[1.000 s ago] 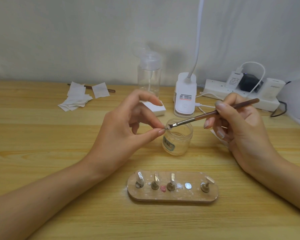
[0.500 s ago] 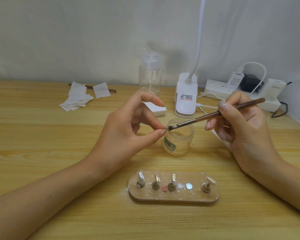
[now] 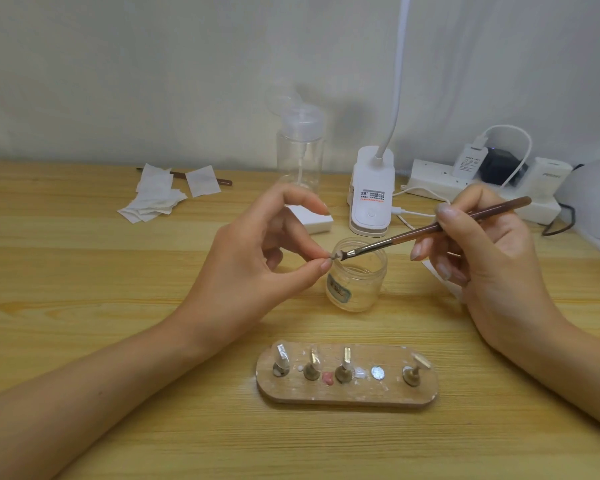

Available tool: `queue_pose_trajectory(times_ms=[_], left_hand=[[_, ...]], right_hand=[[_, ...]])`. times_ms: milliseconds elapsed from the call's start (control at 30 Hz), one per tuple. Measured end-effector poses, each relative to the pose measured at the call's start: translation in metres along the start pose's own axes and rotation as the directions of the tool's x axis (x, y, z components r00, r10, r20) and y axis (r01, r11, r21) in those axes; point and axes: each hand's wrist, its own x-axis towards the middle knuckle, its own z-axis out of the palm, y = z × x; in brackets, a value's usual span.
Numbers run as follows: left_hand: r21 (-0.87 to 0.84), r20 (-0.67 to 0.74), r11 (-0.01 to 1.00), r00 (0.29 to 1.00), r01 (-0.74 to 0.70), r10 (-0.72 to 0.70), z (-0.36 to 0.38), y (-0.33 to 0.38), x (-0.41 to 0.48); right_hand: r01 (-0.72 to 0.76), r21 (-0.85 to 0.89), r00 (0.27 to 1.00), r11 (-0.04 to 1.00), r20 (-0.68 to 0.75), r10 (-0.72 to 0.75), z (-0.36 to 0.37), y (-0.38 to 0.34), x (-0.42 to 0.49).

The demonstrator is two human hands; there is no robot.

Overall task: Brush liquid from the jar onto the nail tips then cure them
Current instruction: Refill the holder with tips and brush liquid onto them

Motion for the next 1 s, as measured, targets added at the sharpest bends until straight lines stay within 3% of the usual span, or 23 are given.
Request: queue_pose_trajectory(times_ms=[133,300,467,600,800,1000], left_hand=[[-0.023,0.007,1.0,1.0,0.014,-0.014,-0.0003,-0.0008,0.0001],[-0.062,0.012,0.998,1.0,0.028,-0.027,-0.0001,-0.0016,-0.0001],[-0.054,0.012,0.998,1.0,0.026,-0.025,0.0005,-0.0019,-0.0001],[-0.057,0.017,0.998,1.0,0.026,-0.025,0.0002,-0.0022,-0.0002],[-0.053,0.022,0.998,0.999,0.029,-0.028,0.0008,-0.0023,0.0001],[-0.051,0.025,0.998,0.999,0.029,-0.027,0.0009,-0.002,0.0]], right_hand=[[0.004,-0.005,0.999,1.0,-0.054,-0.004,-0.0018,-0.0014,0.0007],[0.019,0.009,1.0,1.0,0.012,-0.019,0.0006,-0.001,-0.0002],[0.019,-0.021,0.998,1.0,-0.057,-0.02,-0.002,-0.0009,0.0004],[0.028,0.02,0.999,0.999,0.02,-0.029,0.0003,-0.0004,0.001],[0.009,-0.022,0.998,1.0,-0.063,-0.01,-0.0005,-0.002,0.0005],[0.012,0.019,1.0,1.0,0.013,-0.012,0.0025,-0.0019,-0.0003]])
